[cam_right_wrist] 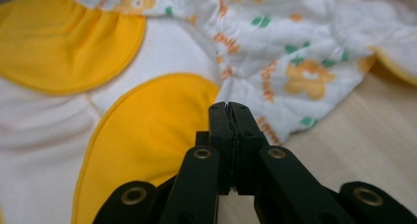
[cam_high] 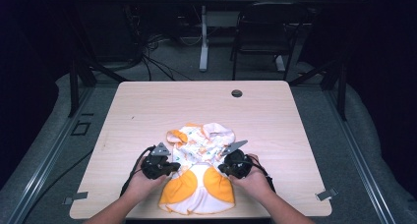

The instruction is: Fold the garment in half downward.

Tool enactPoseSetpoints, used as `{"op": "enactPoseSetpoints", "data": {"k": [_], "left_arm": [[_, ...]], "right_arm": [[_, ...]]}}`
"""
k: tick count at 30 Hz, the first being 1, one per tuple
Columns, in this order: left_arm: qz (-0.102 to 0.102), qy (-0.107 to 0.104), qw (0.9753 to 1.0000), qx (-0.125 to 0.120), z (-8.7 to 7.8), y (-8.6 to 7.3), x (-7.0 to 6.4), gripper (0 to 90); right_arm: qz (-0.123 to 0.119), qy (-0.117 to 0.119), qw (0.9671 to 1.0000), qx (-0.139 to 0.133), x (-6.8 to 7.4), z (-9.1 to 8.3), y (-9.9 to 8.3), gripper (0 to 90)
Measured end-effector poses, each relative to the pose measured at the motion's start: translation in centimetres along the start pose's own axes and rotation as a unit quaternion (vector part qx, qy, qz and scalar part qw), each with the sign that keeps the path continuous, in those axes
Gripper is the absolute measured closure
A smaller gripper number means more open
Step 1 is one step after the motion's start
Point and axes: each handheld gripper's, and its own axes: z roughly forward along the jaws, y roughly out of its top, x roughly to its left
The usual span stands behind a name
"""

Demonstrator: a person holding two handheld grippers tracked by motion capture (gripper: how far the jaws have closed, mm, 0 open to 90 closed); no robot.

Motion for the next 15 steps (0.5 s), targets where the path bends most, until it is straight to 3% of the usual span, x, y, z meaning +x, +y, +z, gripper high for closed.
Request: {"op": "enactPoseSetpoints", "data": {"k": [3,6,7,11,15], "left_arm": [[-0.016,0.002,0.9998,-0.009,0.1,1.8,1.4,88.5],[-0.015,0.006,0.9998,-0.012,0.3,2.7,2.0,88.3],[-0.008,0.019,0.9997,-0.009,0.5,3.6,2.5,87.7],[-0.009,0.033,0.9994,-0.007,1.4,5.1,3.5,88.6],[-0.010,0.035,0.9993,-0.005,2.0,5.9,4.1,89.3]], "right_arm": [[0.004,-0.012,0.9999,-0.007,-1.2,0.0,1.5,89.4],[0.002,-0.016,0.9998,-0.012,-1.9,0.1,2.3,89.5],[0.005,-0.020,0.9997,-0.015,-2.6,0.3,3.1,89.6],[0.006,-0.025,0.9996,-0.009,-3.9,0.9,4.6,89.8],[0.016,-0.025,0.9995,-0.013,-5.1,1.3,5.9,89.8]]}}
